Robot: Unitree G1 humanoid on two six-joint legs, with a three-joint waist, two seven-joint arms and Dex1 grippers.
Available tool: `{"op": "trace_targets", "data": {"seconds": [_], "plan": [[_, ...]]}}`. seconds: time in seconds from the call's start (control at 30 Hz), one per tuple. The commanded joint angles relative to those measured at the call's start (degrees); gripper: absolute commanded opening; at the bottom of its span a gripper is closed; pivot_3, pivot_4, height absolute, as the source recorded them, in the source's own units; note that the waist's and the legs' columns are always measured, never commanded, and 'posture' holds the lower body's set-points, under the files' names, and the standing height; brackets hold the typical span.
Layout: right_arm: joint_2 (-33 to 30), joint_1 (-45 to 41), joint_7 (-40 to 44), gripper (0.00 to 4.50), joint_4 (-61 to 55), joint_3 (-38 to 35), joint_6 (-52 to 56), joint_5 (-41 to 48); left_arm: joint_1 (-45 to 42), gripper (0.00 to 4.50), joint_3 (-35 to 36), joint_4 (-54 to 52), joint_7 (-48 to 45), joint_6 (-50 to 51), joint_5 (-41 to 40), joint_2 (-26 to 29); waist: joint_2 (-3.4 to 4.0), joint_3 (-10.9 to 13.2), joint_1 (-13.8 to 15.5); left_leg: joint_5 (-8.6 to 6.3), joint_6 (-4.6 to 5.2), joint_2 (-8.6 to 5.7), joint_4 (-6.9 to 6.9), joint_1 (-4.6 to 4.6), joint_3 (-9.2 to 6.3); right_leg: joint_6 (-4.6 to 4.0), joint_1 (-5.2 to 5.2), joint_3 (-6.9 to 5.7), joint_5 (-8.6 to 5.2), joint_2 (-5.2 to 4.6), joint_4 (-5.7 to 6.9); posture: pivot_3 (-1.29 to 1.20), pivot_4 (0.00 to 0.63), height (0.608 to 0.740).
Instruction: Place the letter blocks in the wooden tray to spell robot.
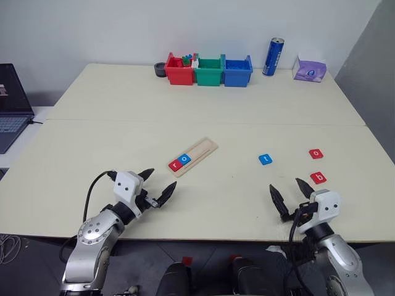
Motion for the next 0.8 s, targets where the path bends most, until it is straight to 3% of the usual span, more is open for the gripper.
{"op": "trace_targets", "data": {"seconds": [0.03, 0.4, 0.8], "plan": [[0.11, -0.08, -0.12, 4.46, -1.48, -0.29, -0.12, 0.82, 0.36, 4.50, 1.79, -1.07, -0.27, -1.43, -1.06, 0.17, 0.00, 0.00, -0.01, 0.00, 0.00, 0.00, 0.00, 0.00, 0.00, 0.00, 0.00, 0.00, 0.00, 0.00, 0.00, 0.00, 0.150, 0.740], [-0.14, 1.80, 0.76, 4.46, -1.51, 0.47, -0.22, 0.15, 0.30, 4.50, 1.09, 1.01, 6.35, -0.24, 4.02, -1.33, 0.00, 0.00, 0.02, 0.00, 0.00, 0.00, 0.00, -0.01, -0.02, 0.00, 0.00, 0.00, 0.00, 0.00, 0.00, 0.00, 0.150, 0.740], [-2.54, 2.11, 3.80, 4.46, -3.15, 2.66, 0.84, 0.46, -2.28, 4.50, 2.65, 6.13, -0.75, -3.88, -1.46, -0.71, -0.01, 0.00, 0.01, 0.00, 0.00, -0.01, 0.00, 0.00, 0.00, -0.01, 0.00, -0.03, -0.01, 0.01, 0.00, 0.00, 0.150, 0.740]]}}
